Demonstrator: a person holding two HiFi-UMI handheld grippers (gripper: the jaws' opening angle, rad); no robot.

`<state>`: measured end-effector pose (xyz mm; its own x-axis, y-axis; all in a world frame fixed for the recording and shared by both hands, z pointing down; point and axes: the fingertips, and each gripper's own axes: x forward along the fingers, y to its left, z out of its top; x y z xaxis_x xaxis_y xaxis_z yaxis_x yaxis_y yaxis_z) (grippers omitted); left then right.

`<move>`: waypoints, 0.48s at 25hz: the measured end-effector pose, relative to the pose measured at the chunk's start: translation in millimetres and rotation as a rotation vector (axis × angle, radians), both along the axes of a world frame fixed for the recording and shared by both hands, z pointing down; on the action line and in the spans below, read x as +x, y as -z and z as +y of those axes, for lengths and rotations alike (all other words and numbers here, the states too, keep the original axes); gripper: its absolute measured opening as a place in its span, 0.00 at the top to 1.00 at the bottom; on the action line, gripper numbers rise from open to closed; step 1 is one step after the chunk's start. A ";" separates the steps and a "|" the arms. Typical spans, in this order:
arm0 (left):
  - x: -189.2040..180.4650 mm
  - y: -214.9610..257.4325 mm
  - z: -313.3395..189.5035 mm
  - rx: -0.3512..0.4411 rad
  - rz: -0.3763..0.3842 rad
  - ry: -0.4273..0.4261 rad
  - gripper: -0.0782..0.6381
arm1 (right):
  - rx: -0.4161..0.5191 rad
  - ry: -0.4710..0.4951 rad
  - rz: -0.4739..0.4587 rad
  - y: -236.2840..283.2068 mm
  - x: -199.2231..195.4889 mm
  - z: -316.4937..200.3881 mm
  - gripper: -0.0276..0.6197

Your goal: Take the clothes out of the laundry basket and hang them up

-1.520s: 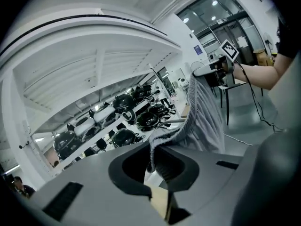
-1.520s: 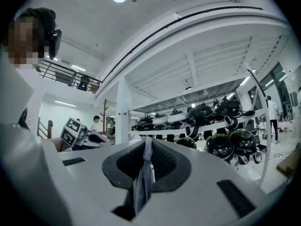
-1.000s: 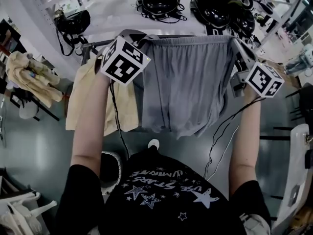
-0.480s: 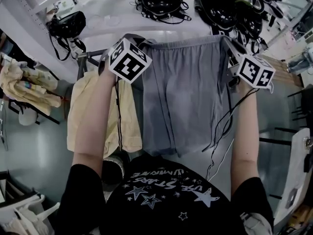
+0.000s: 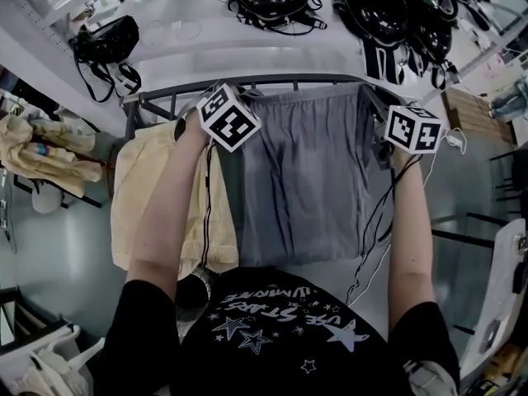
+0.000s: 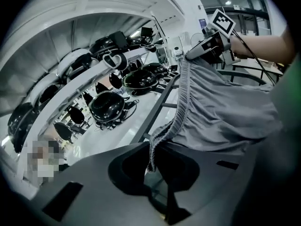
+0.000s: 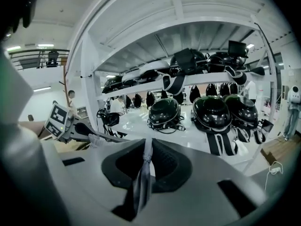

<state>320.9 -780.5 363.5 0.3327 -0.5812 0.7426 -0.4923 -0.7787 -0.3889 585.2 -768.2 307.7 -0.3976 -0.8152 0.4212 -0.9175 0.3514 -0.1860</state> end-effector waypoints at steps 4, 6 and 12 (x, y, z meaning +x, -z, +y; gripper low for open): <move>-2.1 -12.8 2.5 -0.012 -0.028 0.021 0.82 | -0.064 0.000 0.013 -26.7 2.6 1.5 0.89; -2.6 -20.0 4.6 -0.031 -0.039 0.040 0.82 | -0.082 0.004 0.025 -35.7 1.8 3.3 0.89; -8.2 -31.4 1.6 -0.040 -0.040 0.104 0.73 | -0.128 0.017 0.071 -58.2 -4.6 3.3 0.86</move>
